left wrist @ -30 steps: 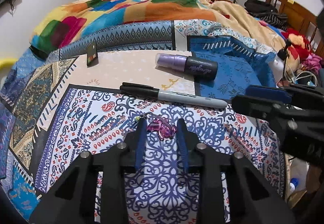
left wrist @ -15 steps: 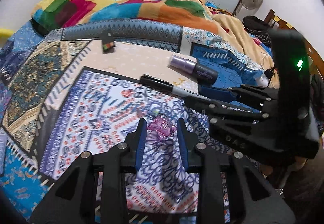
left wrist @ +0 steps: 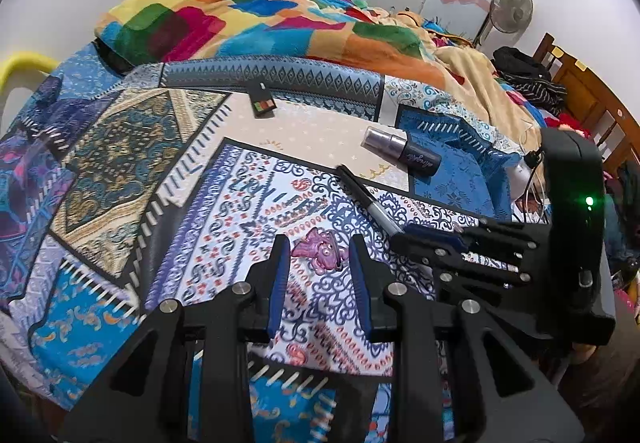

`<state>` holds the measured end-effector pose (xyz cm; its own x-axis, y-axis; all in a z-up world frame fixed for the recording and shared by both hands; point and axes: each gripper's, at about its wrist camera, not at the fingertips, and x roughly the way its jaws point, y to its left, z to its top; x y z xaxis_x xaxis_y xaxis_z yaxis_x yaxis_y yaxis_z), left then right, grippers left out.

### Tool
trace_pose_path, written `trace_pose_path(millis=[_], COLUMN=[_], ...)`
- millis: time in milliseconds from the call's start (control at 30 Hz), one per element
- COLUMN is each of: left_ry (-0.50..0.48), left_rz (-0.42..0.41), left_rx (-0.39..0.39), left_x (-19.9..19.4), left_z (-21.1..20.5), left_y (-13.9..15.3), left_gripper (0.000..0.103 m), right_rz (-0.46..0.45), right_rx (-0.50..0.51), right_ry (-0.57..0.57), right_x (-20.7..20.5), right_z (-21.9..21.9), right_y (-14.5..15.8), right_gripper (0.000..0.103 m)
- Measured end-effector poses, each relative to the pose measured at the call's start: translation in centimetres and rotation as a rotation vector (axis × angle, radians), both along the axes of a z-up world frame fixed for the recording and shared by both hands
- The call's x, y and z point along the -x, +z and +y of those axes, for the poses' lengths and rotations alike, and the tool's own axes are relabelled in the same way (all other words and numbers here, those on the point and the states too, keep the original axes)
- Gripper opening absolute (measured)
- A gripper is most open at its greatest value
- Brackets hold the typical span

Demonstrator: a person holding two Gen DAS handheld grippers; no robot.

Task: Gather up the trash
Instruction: 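Grasp the pink hair clip with the left tool while the right tool grasps the black Sharpie marker, then carry the clip with the left tool while the right tool carries the marker to the bucket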

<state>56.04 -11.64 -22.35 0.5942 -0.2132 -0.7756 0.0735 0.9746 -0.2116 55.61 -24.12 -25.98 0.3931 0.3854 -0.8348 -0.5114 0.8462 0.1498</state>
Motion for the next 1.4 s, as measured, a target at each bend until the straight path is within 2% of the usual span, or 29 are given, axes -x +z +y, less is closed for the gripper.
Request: trace_pose_path(millis=[167, 433, 633, 867, 1067, 1400], left_ry=[0.025, 0.062, 0.094, 0.139, 0.189, 0.294], left_rz=[-0.014, -0.077, -0.131, -0.180, -0.195, -0.181], left_rx=[0.003, -0.024, -0.041, -0.062, -0.069, -0.085], left_x=[1.7, 5.8, 9.7, 14.7, 19.1, 26.3], left_z=[1.1, 2.5, 4.0, 6.5, 9.4, 15.5], left_y=[2.1, 7.2, 11.1, 14.5, 15.8, 15.8], left_gripper=[0.029, 0.029, 0.029, 0.029, 0.029, 0.029], right_rz=[0.023, -0.033, -0.100, -0.168, -0.183, -0.151], right_rx=[-0.036, -0.044, -0.082, -0.113, -0.138, -0.155], right_ry=[-0.058, -0.106, -0.104, -0.062, -0.020, 0.070], right_x=[1.9, 5.0, 8.2, 12.4, 15.7, 20.5], right_z=[-0.2, 0.0, 0.7, 3.0, 5.6, 11.4], right_y=[1.6, 7.0, 12.0, 16.4, 18.1, 18.1], right_gripper=[0.010, 0.010, 0.010, 0.010, 0.010, 0.010])
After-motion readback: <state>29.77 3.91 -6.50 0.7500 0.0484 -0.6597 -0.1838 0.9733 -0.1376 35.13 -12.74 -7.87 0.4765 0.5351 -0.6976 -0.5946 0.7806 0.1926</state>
